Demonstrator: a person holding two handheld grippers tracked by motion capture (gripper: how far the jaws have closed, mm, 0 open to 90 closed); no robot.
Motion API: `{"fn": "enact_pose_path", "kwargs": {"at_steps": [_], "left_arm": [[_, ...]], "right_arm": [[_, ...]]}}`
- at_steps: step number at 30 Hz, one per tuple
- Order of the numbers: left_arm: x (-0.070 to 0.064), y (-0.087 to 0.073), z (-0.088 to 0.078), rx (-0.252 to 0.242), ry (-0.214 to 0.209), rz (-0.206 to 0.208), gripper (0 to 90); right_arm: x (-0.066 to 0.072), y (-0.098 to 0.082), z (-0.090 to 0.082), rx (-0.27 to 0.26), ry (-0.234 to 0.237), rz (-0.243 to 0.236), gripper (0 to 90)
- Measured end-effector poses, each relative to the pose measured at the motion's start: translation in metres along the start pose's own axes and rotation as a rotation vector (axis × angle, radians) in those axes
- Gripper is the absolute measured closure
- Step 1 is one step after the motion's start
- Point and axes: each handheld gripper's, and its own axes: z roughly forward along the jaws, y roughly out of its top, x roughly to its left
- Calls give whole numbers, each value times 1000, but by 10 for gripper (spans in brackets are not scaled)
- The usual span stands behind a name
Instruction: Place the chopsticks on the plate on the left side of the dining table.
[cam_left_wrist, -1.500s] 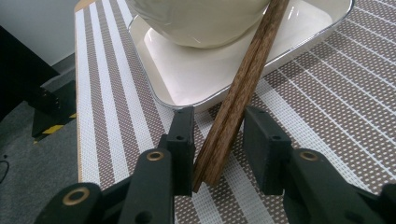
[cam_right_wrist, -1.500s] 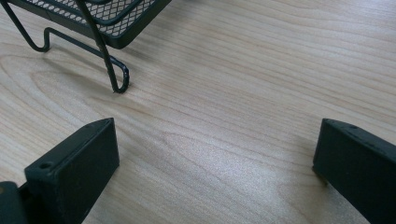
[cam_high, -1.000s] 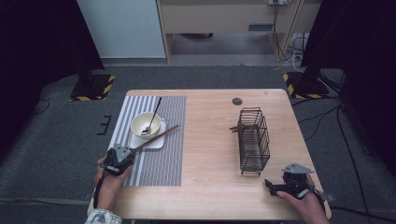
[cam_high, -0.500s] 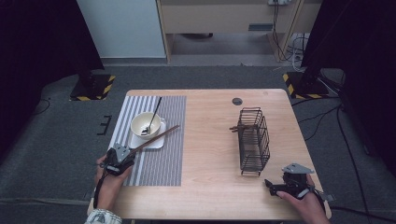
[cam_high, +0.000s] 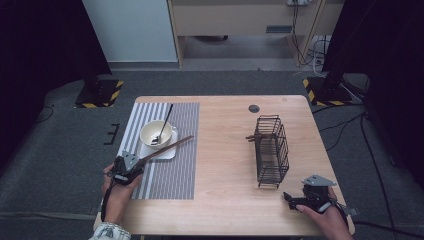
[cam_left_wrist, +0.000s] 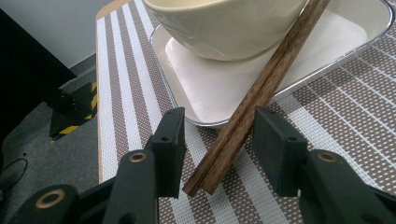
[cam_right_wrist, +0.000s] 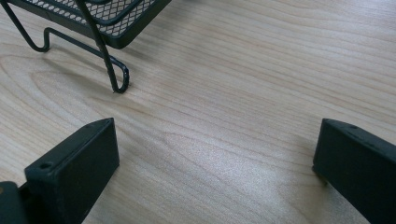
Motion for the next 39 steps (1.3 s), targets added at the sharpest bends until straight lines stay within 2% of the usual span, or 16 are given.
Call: {"fn": "enact_pose_path", "kwargs": {"at_steps": [7, 14, 19, 30, 39], "left_arm": [[2, -1, 0, -3, 3, -12, 517], [2, -1, 3, -8, 13, -6, 513], [3, -2, 2, -29, 24, -2, 481], [6, -14, -15, -32, 24, -64, 421], [4, -20, -18, -4, 25, -77, 442]], "right_arm": [[0, 0, 0, 0, 0, 0, 2], [0, 0, 0, 0, 0, 1, 2], [0, 0, 0, 0, 0, 1, 2], [0, 0, 0, 1, 0, 1, 2], [0, 0, 0, 0, -1, 1, 2]]}}
